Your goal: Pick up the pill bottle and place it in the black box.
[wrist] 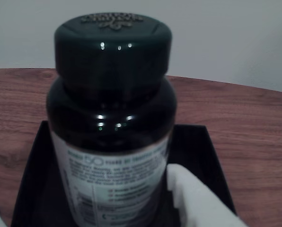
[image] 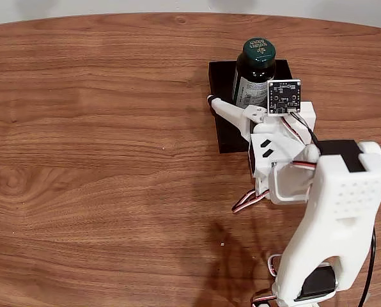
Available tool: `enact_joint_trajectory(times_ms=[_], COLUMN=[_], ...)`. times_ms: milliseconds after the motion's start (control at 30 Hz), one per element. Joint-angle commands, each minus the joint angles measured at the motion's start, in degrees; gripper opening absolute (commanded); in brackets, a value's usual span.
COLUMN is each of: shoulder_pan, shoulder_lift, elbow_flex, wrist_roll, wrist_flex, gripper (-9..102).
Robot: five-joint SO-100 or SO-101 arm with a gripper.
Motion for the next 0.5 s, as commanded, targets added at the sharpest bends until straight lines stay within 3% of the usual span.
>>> enact_joint_trajectory(times_ms=[0,467], shoulder_pan=[0.6,0.4], shoulder_lift=[8.2,20.5], elbow_flex=[2.4,13.2], wrist_roll=[-0.1,0.0], wrist_flex=[-0.3,0.9], gripper=[46,46])
